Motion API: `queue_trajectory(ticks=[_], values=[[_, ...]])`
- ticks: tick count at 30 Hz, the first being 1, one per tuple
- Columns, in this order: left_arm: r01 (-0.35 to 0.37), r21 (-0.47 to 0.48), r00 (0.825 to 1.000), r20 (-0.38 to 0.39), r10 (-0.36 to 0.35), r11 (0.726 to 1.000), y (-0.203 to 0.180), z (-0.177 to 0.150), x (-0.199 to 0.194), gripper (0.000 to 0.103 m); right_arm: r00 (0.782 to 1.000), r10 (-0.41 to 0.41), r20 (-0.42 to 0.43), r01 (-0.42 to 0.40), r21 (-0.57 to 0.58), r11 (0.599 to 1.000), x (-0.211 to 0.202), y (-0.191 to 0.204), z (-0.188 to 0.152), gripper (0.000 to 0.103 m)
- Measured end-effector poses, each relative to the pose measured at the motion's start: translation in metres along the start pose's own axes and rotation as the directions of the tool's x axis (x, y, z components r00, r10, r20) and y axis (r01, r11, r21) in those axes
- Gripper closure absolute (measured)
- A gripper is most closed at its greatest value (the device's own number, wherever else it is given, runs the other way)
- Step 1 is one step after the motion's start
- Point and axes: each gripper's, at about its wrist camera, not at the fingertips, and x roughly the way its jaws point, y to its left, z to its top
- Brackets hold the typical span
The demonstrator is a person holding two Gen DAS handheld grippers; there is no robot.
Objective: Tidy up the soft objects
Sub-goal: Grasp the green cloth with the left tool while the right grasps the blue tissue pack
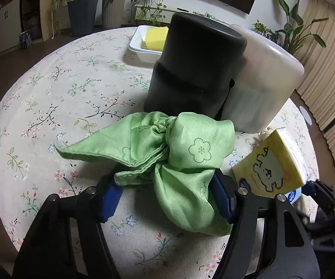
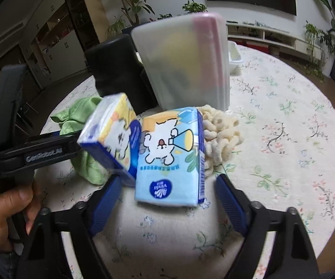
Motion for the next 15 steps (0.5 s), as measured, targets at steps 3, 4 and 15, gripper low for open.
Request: queue_trajectory(ticks=[3,4,15], values=[[0.015,-0.012,1.000,0.003,-0.015,1.000,0.001,-0.001,0.000,0.038,0.999,0.037,0.006,-0.037,0.054,0.998,-0.002,-0.011,0.003,0.025],[0.018,-0.015,1.000,0.004,-0.018,1.000,0.002,-0.001,0.000,0.038,0.999,0.049,0.003,-0.049,0.062,0.997,-0.004,-0.014,0.003,0.025],[0.008,-0.008,1.000,0.003,-0.008,1.000,0.000,0.000,0.001,0.038,1.000,-0.015,-0.005,0.014,-0.022,1.000,-0.002,-0.011,0.000,0.021]])
